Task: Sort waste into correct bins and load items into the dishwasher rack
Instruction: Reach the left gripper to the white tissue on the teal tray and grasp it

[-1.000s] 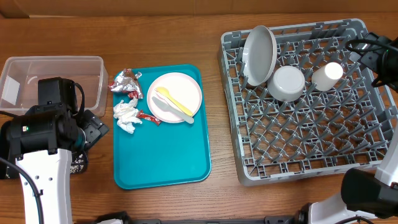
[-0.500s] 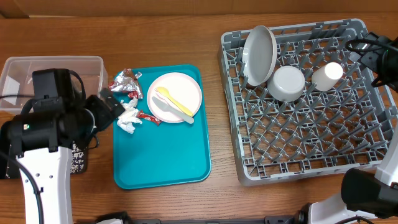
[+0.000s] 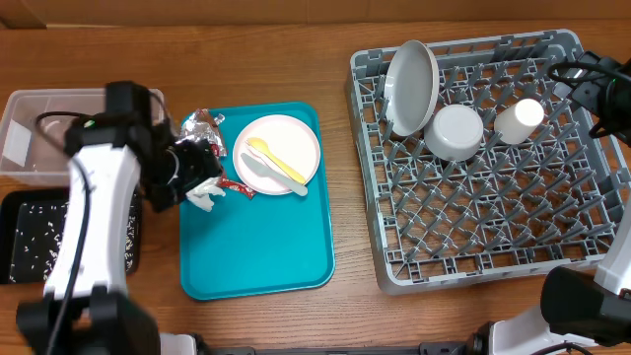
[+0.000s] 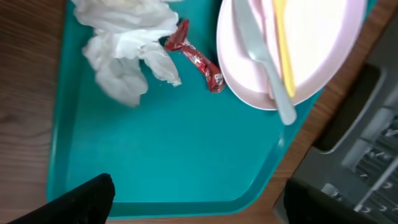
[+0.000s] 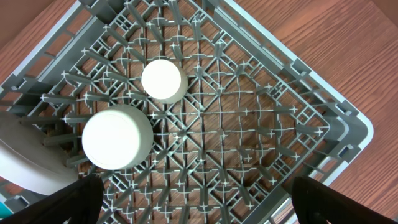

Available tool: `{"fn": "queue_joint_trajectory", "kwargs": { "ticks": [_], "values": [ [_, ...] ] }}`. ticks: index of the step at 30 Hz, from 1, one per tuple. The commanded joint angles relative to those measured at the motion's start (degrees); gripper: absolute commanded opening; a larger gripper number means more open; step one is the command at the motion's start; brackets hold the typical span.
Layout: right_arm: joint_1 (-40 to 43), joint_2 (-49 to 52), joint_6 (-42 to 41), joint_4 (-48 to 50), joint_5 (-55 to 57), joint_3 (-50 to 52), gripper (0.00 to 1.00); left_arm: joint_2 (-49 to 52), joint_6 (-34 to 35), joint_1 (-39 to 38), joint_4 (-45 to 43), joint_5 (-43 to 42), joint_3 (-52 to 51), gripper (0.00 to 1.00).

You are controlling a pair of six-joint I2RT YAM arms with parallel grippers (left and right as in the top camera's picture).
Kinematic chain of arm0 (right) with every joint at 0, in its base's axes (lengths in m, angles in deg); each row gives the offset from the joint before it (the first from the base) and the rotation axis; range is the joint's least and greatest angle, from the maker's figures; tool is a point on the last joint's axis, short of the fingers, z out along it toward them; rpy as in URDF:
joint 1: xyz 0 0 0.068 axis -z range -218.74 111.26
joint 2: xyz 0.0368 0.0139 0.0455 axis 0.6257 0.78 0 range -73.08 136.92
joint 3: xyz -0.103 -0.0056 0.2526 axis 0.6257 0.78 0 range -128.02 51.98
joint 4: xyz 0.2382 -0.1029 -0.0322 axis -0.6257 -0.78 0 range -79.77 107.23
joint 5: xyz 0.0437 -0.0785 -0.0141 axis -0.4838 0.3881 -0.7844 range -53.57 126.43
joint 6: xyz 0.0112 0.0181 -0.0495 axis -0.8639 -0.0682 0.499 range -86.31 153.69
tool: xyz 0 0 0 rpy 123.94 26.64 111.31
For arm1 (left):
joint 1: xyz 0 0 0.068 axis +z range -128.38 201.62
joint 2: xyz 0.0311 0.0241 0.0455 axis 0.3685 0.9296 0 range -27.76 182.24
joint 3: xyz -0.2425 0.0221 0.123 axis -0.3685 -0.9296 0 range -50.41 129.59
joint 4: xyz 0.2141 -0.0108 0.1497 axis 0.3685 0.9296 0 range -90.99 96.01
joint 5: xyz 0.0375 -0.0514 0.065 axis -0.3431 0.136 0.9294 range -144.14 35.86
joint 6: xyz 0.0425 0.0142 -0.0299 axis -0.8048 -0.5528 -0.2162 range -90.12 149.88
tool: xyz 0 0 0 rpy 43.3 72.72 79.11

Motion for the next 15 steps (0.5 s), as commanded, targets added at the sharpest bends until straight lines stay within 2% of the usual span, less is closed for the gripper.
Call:
{"fn": "queue_joint_trajectory", "kwargs": {
  "ticks": [1, 8, 13, 15],
  "values": [
    [0.1, -0.2, -0.2, 0.3, -0.1, 0.0, 1.00, 5.9, -0.1, -2.9, -0.6, 0.3, -0.1, 0.86],
    [0.1, -0.2, -0.2, 0.3, -0.1, 0.0, 1.00, 13.7, 12.5, -6.9, -4.1, 12.2, -0.1, 0.79],
    [0.1, -0.2, -0.2, 0.3, -0.1, 0.0, 1.00, 17.8, 20.1, -6.8, -5.4, 13.1, -0.1, 0.79],
    [0.1, -0.2, -0.2, 0.3, -0.1, 0.0, 1.00, 19.4, 21.0, -6.8, -6.5, 13.3, -0.1, 0.79]
  ]
}}
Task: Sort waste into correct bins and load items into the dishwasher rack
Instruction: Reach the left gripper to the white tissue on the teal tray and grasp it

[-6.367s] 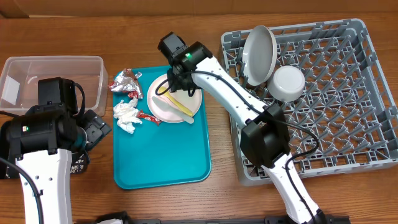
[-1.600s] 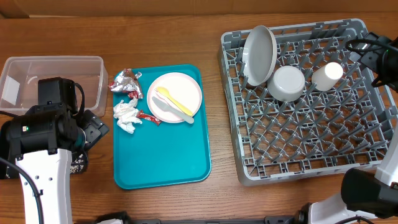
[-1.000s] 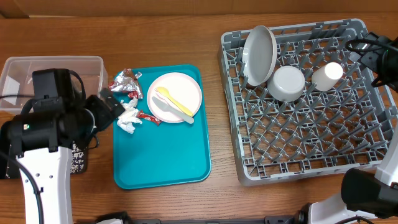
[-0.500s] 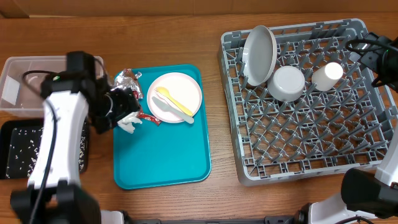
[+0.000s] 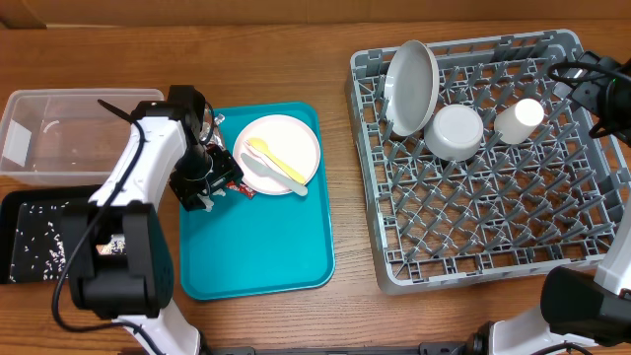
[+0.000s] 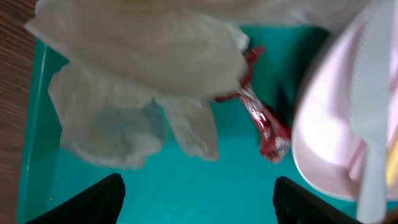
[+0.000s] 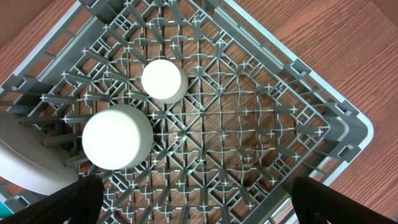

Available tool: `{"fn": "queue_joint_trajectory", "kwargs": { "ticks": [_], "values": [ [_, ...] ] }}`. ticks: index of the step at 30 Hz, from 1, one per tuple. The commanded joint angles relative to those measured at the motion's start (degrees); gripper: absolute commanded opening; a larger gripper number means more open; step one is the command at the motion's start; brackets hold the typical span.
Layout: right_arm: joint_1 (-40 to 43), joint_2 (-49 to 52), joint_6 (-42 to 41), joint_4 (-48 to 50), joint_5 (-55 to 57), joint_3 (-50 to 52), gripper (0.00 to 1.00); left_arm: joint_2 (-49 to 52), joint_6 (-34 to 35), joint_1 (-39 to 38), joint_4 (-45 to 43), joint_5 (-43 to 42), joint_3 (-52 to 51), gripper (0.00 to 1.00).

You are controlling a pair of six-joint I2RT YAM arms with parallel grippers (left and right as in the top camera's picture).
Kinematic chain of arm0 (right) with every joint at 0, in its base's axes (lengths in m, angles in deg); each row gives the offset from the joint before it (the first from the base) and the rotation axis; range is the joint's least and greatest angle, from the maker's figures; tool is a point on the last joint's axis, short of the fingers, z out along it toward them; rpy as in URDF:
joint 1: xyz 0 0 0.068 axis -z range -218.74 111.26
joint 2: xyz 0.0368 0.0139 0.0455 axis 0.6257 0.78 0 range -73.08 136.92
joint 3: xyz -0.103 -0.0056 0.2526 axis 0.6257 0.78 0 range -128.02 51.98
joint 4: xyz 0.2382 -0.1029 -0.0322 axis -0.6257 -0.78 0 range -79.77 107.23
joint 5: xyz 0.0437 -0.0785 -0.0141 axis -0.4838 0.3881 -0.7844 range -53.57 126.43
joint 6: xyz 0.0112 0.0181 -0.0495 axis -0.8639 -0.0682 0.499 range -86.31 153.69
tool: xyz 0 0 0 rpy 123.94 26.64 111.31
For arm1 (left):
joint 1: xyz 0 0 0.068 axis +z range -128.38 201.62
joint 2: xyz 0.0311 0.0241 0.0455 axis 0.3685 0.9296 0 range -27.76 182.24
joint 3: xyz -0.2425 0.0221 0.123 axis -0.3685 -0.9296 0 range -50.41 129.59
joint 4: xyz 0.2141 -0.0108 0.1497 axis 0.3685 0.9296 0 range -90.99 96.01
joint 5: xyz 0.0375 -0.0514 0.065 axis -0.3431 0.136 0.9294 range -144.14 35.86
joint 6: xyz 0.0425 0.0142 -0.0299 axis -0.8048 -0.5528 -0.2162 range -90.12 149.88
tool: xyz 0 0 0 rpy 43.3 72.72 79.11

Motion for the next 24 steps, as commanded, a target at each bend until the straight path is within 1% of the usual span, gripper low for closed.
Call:
{"fn": "queue_joint_trajectory", "kwargs": {
  "ticks": [1, 3, 4, 7, 12, 13, 14, 19, 24],
  "values": [
    [0.1, -0.2, -0.2, 0.3, 0.0, 0.0, 1.00, 3.2, 5.8, 0.2, -1.5, 2.6, -0.1, 0.79],
    [0.1, -0.2, -0.2, 0.3, 0.0, 0.0, 1.00, 4.5, 5.8, 0.2, -2.7, 3.0, -0.1, 0.77],
    [0.1, -0.2, -0.2, 0.3, 0.0, 0.0, 1.00, 5.1, 5.8, 0.2, -3.3, 3.1, -0.1, 0.73],
    [0.1, -0.2, -0.2, 0.3, 0.0, 0.0, 1.00, 5.6, 5.8, 0.2, -4.0, 3.5, -0.1, 0.56],
    [0.1, -0.2, -0.2, 0.3, 0.0, 0.0, 1.00, 5.4, 5.6, 0.2, -3.7, 3.7, -0.1, 0.33],
    [0.1, -0.2, -0.2, 0.3, 0.0, 0.0, 1.00, 5.4, 5.6, 0.2, -2.8, 3.7, 0.0, 0.13],
    [0.1, -0.2, -0.2, 0.3, 0.0, 0.0, 1.00, 5.4, 5.6, 0.2, -2.1, 3.7, 0.1, 0.04],
    [0.1, -0.2, -0.2, 0.3, 0.0, 0.0, 1.00, 4.7, 5.6, 0.2, 3.4, 3.9, 2.3, 0.04],
    [0.1, -0.2, -0.2, 0.3, 0.0, 0.0, 1.00, 0.6, 5.1, 0.2, 9.1, 3.9, 5.9, 0.04]
  ]
}}
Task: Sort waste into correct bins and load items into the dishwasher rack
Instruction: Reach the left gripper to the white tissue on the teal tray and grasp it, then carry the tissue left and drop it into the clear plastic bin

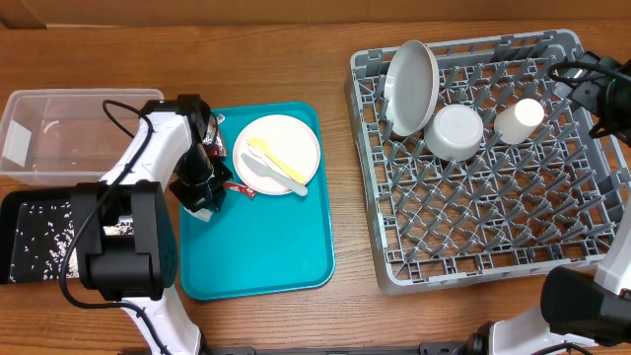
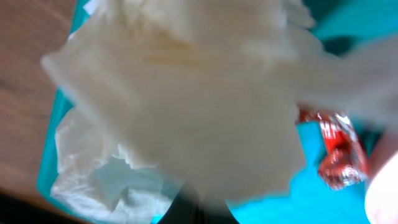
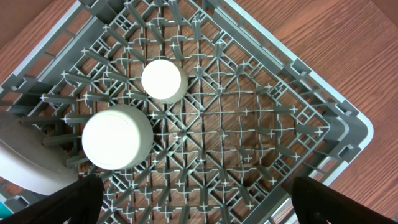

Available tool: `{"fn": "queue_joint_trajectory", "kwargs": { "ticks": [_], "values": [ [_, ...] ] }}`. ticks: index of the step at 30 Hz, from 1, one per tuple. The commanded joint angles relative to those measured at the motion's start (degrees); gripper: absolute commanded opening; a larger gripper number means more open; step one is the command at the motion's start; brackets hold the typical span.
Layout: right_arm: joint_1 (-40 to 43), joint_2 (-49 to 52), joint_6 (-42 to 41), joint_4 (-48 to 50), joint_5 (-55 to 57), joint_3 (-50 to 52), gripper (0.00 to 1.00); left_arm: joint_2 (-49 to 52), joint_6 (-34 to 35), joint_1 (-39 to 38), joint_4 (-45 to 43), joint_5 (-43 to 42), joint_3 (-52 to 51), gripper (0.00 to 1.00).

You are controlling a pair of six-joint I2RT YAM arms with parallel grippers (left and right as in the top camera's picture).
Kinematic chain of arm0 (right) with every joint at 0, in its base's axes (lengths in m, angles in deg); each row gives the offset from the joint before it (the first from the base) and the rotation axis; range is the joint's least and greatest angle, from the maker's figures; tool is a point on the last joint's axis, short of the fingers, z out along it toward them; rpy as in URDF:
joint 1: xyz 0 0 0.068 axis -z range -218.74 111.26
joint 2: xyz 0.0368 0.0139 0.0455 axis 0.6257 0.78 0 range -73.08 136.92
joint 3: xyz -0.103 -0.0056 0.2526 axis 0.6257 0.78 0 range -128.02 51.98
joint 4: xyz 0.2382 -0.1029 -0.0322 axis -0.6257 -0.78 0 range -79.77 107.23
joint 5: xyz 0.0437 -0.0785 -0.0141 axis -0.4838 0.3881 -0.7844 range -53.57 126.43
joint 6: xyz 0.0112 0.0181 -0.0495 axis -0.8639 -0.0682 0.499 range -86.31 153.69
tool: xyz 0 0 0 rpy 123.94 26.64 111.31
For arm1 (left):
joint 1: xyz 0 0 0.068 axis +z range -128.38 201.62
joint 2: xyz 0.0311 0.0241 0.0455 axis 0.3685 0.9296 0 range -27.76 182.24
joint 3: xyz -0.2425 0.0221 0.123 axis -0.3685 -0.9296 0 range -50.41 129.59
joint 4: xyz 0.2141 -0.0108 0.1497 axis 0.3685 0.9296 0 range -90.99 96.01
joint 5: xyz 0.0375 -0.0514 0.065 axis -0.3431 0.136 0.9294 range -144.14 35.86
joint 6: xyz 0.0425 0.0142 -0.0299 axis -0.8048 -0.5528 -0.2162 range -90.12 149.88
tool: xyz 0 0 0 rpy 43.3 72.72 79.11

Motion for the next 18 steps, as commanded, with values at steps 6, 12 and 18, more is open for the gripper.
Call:
{"fn": "queue_joint_trajectory", "kwargs": {
  "ticks": [6, 12, 18],
  "values": [
    [0.1, -0.2, -0.2, 0.3, 0.0, 0.0, 1.00, -11.8, -2.1, 0.2, 6.6, 0.5, 10.9, 0.04],
    [0.1, -0.2, -0.2, 0.3, 0.0, 0.0, 1.00, -17.8, -2.9, 0.9, 7.7, 1.4, 17.4, 0.04],
    [0.1, -0.2, -0.2, 0.3, 0.0, 0.0, 1.00, -19.6, -2.8, 4.0, 4.7, 10.1, 18.7, 0.04]
  ]
}}
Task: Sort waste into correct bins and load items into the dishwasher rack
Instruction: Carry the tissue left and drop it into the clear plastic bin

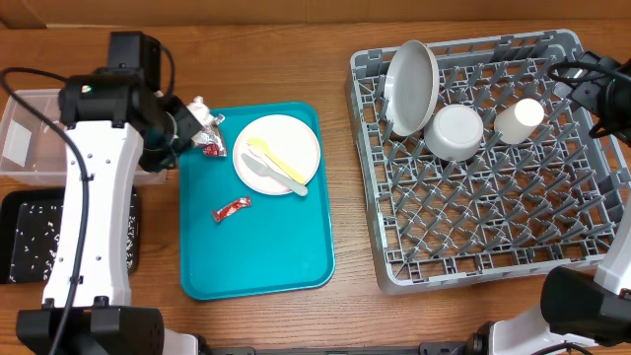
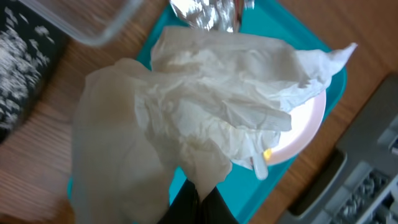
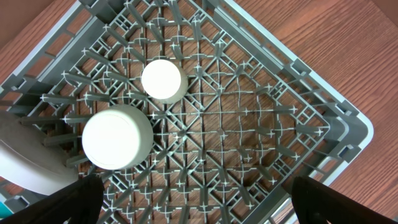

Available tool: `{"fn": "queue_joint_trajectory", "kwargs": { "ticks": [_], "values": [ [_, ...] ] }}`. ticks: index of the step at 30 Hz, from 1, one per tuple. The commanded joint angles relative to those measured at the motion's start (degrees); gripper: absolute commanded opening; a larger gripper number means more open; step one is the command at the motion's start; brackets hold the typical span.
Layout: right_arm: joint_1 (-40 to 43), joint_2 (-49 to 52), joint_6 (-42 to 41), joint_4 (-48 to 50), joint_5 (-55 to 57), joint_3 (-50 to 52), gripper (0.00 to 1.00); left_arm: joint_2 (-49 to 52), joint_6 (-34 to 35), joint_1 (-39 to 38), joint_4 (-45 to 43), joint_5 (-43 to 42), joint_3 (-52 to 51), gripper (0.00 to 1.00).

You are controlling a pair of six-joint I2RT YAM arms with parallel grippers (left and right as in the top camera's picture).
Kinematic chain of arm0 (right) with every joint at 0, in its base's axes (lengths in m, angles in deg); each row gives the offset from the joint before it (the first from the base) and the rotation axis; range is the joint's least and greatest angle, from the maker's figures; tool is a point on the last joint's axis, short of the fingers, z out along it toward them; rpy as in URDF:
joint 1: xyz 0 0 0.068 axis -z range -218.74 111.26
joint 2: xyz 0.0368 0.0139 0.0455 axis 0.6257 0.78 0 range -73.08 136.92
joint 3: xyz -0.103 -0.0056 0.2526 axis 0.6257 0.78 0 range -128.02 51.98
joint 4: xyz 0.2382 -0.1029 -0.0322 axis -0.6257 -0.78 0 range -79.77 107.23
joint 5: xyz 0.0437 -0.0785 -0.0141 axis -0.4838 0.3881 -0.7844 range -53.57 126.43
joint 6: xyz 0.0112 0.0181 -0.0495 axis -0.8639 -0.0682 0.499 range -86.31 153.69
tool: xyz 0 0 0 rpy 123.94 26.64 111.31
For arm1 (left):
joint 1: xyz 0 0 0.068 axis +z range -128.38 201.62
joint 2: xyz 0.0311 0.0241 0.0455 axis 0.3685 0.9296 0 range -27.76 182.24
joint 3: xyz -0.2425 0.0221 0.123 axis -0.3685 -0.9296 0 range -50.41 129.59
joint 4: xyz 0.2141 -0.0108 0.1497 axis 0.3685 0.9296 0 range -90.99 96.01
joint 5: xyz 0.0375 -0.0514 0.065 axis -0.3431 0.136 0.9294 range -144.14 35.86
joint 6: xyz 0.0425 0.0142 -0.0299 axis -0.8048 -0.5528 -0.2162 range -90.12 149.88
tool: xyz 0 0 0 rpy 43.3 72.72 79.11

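A crumpled white napkin (image 2: 205,118) hangs from my left gripper (image 2: 198,198), which is shut on it above the left edge of the teal tray (image 1: 258,258), next to the clear bin (image 1: 39,123). In the overhead view the arm hides the napkin. A foil wrapper (image 1: 204,126) lies at the tray's back left corner and a red wrapper (image 1: 232,208) at its middle. The pink plate (image 1: 289,138) carries a yellow spoon (image 1: 273,159) and a grey spoon (image 1: 258,172). My right gripper (image 3: 199,202) hangs open over the grey rack (image 1: 493,227).
The rack holds a tilted white plate (image 1: 411,87), an upturned bowl (image 1: 457,132) and an upturned cup (image 1: 519,119). A black bin (image 1: 25,237) with white specks sits in front of the clear bin, left of the tray.
My left gripper has risen from the tray with the napkin and now sits further back left, by the clear bin. The red wrapper lies uncovered, a little nearer the front. The right arm is unchanged.
My left gripper was open above the tray near the napkin, then lower and right over it. Then it was shut on the napkin on the tray. Now it holds the napkin in the air by the clear bin. The right gripper stayed open over the rack.
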Motion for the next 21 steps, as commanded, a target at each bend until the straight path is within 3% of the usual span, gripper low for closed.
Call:
{"fn": "queue_joint_trajectory", "kwargs": {
  "ticks": [1, 13, 14, 16, 17, 21],
  "values": [
    [0.1, -0.2, -0.2, 0.3, 0.0, 0.0, 1.00, 0.0, -0.9, 2.6, -1.3, 8.3, 0.9, 0.04],
    [0.1, -0.2, -0.2, 0.3, 0.0, 0.0, 1.00, 5.0, -1.6, 12.8, -10.8, 16.7, 0.8, 0.07],
    [0.1, -0.2, -0.2, 0.3, 0.0, 0.0, 1.00, 5.7, -1.6, 13.2, -11.5, 16.7, 0.8, 0.18],
    [0.1, -0.2, -0.2, 0.3, 0.0, 0.0, 1.00, 7.9, -2.5, 14.3, -13.6, 16.7, 0.8, 0.78],
    [0.1, -0.2, -0.2, 0.3, 0.0, 0.0, 1.00, 8.8, -3.7, 14.6, -14.3, 16.7, 0.8, 1.00],
    [0.1, -0.2, -0.2, 0.3, 0.0, 0.0, 1.00, 11.1, -9.4, 15.3, -14.4, 16.6, 0.8, 1.00]
  ]
}}
